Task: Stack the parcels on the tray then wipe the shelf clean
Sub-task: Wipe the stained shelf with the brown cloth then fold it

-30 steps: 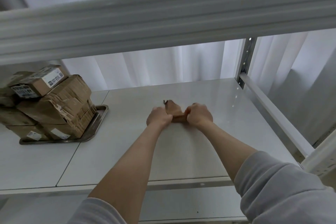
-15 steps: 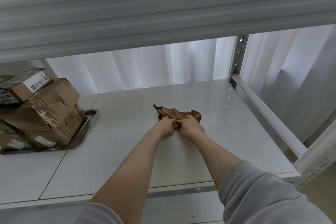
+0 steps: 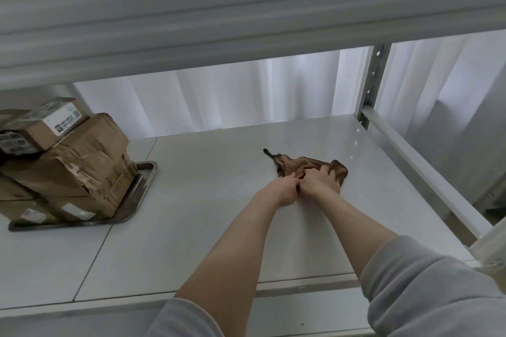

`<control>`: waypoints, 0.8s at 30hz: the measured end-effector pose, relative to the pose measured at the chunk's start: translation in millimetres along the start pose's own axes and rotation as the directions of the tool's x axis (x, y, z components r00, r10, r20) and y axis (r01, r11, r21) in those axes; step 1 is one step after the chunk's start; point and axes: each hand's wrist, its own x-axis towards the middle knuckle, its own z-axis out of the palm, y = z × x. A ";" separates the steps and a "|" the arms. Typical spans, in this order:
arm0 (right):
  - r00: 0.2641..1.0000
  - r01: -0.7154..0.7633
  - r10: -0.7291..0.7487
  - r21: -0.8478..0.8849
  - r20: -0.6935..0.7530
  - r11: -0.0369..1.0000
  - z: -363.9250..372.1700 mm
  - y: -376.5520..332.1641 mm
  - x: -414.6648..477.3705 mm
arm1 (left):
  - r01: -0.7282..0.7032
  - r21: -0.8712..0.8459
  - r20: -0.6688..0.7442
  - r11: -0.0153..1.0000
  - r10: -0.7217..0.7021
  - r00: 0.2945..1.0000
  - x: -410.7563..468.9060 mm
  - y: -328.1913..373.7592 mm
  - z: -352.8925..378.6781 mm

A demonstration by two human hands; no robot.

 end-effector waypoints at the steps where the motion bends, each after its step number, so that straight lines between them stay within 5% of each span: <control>1: 0.999 0.031 -0.031 -0.016 0.016 0.999 3.6 -8.5 -0.7 | 0.021 0.013 -0.007 1.000 -0.021 1.000 -5.0 -8.3 -1.5; 7: 0.940 0.313 -0.308 -0.017 0.146 0.949 34.5 -84.2 -26.5 | 0.289 0.033 -0.098 0.957 -0.284 0.954 -46.9 -90.4 -14.5; 14: 0.750 0.613 -0.554 -0.067 0.360 0.787 80.5 -181.7 -70.6 | 0.585 -0.130 -0.339 0.801 -0.590 0.733 -104.0 -176.7 -30.3; 19: 0.722 0.663 -0.595 -0.106 0.352 0.741 94.5 -222.1 -73.9 | 0.527 -0.256 -0.445 0.810 -0.583 0.680 -108.1 -223.8 -33.5; 24: 0.830 0.536 -0.499 -0.109 0.249 0.837 89.1 -227.1 -41.4 | 0.435 -0.262 -0.452 0.861 -0.508 0.733 -82.4 -232.2 -40.1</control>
